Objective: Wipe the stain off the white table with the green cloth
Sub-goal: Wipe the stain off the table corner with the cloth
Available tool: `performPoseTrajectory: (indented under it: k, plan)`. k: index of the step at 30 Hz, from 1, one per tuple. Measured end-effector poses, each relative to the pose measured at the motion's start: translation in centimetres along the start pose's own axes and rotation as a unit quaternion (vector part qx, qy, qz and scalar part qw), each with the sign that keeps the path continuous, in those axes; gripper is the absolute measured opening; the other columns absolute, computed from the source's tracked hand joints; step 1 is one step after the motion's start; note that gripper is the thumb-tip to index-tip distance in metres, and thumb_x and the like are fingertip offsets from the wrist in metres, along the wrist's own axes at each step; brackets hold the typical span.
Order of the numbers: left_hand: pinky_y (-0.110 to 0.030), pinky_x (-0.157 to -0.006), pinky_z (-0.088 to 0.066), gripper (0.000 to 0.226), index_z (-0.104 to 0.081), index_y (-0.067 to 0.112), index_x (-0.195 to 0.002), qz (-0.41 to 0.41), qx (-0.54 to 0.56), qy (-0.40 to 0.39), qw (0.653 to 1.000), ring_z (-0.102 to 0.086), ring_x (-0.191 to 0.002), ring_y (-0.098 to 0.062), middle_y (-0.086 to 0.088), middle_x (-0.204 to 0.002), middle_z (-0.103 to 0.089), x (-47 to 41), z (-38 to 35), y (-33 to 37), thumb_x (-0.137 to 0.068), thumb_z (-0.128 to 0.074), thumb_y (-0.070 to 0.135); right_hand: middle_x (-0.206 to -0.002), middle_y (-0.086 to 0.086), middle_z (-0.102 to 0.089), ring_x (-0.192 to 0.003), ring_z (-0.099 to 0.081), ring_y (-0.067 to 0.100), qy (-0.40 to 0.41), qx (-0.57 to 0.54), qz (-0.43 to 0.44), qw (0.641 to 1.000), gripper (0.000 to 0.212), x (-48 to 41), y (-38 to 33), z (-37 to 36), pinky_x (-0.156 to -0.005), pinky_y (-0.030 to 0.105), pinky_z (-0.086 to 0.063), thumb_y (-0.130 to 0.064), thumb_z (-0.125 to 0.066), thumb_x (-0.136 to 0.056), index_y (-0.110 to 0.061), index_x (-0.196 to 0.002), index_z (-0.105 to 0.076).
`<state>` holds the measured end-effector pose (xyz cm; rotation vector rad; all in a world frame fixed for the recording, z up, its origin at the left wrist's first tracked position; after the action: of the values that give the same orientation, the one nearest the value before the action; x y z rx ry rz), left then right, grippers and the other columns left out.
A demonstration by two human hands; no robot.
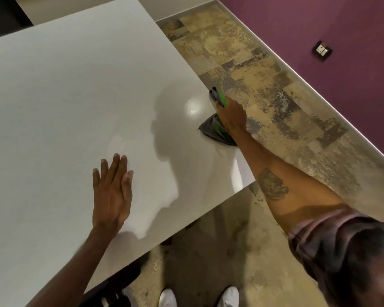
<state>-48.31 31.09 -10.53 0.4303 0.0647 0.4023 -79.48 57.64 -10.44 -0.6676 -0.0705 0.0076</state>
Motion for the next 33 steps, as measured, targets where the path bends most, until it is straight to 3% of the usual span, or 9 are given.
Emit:
performPoseTrajectory:
  k: [4, 7, 10, 14, 19, 23, 26, 30, 33]
  plan:
    - [-0.049, -0.128, -0.003, 0.060, -0.028, 0.018, -0.159, 0.005, -0.003, 0.009, 1.000, -0.008, -0.158, -0.028, -0.003, -0.167, -0.023, -0.3, 0.1, -0.3, -0.109, -0.010, 0.046, -0.079, 0.004, -0.052, -0.072, -0.048, 0.025, 0.005, 0.010, -0.004, 1.000, 0.035, 3.1, 2.3, 1.3, -0.065, 0.032, -0.035, -0.041, -0.042, -0.094, -0.011, -0.094, -0.060]
    - [-0.049, -0.128, -0.003, 0.059, -0.026, 0.019, -0.159, 0.000, -0.009, 0.008, 1.000, -0.008, -0.157, -0.030, -0.004, -0.167, -0.023, -0.1, -0.2, -0.2, -0.109, -0.010, 0.046, -0.066, -0.003, -0.049, -0.062, -0.049, 0.023, 0.016, 0.008, -0.029, 0.999, 0.029, 5.9, 4.8, 3.0, -0.051, 0.026, -0.029, -0.045, -0.042, -0.093, -0.022, -0.077, -0.051]
    - [-0.050, -0.127, -0.004, 0.058, -0.027, 0.018, -0.159, -0.009, -0.015, 0.012, 1.000, -0.010, -0.156, -0.033, -0.006, -0.167, -0.025, 0.0, -0.2, 0.0, -0.109, -0.010, 0.044, -0.063, -0.006, -0.049, -0.059, -0.049, 0.021, 0.029, 0.003, -0.057, 0.998, 0.030, 8.6, 6.6, 4.5, -0.049, 0.026, -0.026, -0.044, -0.044, -0.092, -0.025, -0.070, -0.048]
    - [-0.054, -0.126, -0.008, 0.058, -0.028, 0.017, -0.157, -0.018, -0.032, 0.011, 0.999, -0.014, -0.155, -0.037, -0.008, -0.165, -0.027, 0.1, -0.1, 0.2, -0.109, -0.008, 0.042, -0.083, 0.003, -0.056, -0.072, -0.049, 0.024, 0.051, 0.027, -0.064, 0.996, 0.029, 11.7, 8.4, 6.2, -0.061, 0.032, -0.035, -0.037, -0.045, -0.093, -0.015, -0.100, -0.064]
    - [-0.058, -0.125, -0.012, 0.061, -0.029, 0.015, -0.156, -0.036, -0.038, 0.013, 0.999, -0.017, -0.152, -0.040, -0.010, -0.163, -0.031, 0.1, 0.1, 0.4, -0.109, -0.005, 0.044, -0.080, 0.012, -0.062, -0.074, -0.058, 0.030, 0.132, -0.026, -0.104, 0.985, 0.027, 16.1, 9.7, 7.1, -0.061, 0.033, -0.039, -0.031, -0.045, -0.096, -0.010, -0.089, -0.060]
    - [-0.057, -0.125, -0.011, 0.065, -0.027, 0.014, -0.158, -0.043, -0.055, 0.010, 0.998, -0.016, -0.153, -0.041, -0.010, -0.164, -0.028, 0.4, 0.1, 0.5, -0.107, 0.000, 0.045, -0.100, 0.016, -0.068, -0.089, -0.062, 0.032, 0.215, -0.078, -0.132, 0.965, 0.027, 19.2, 10.0, 6.9, -0.071, 0.033, -0.045, -0.023, -0.049, -0.097, -0.006, -0.114, -0.063]
    - [-0.058, -0.125, -0.011, 0.063, -0.025, 0.014, -0.159, -0.049, -0.074, 0.009, 0.996, -0.016, -0.153, -0.042, -0.012, -0.164, -0.027, 0.4, 0.2, 0.6, -0.107, -0.001, 0.041, -0.108, 0.020, -0.067, -0.093, -0.062, 0.033, 0.251, -0.120, -0.143, 0.950, 0.030, 21.2, 9.8, 6.6, -0.075, 0.036, -0.050, -0.014, -0.051, -0.096, -0.004, -0.122, -0.062]
    - [-0.059, -0.125, -0.010, 0.057, -0.023, 0.013, -0.159, -0.058, -0.074, 0.002, 0.996, -0.015, -0.153, -0.044, -0.015, -0.165, -0.025, 0.4, 0.2, 0.6, -0.109, -0.007, 0.036, -0.123, 0.022, -0.064, -0.087, -0.064, 0.026, 0.268, -0.157, -0.161, 0.937, 0.042, 24.6, 8.6, 4.8, -0.074, 0.034, -0.050, -0.008, -0.049, -0.095, -0.009, -0.137, -0.053]
    - [-0.058, -0.126, -0.008, 0.057, -0.022, 0.014, -0.159, -0.053, -0.060, 0.004, 0.997, -0.013, -0.154, -0.042, -0.014, -0.165, -0.024, 0.4, 0.1, 0.4, -0.109, -0.006, 0.037, -0.118, 0.013, -0.067, -0.068, -0.061, 0.013, 0.258, -0.180, -0.129, 0.940, 0.049, 28.3, 6.3, 1.9, -0.058, 0.019, -0.042, -0.003, -0.049, -0.096, -0.013, -0.144, -0.044]
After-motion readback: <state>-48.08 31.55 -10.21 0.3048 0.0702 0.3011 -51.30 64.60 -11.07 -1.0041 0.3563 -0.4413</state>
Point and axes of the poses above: each hand's wrist, its own x-axis away from the middle knuckle, its own z-axis out of the back of the hand, y = z × x, the point moved 7 cm from there along -x, towards the middle knuckle
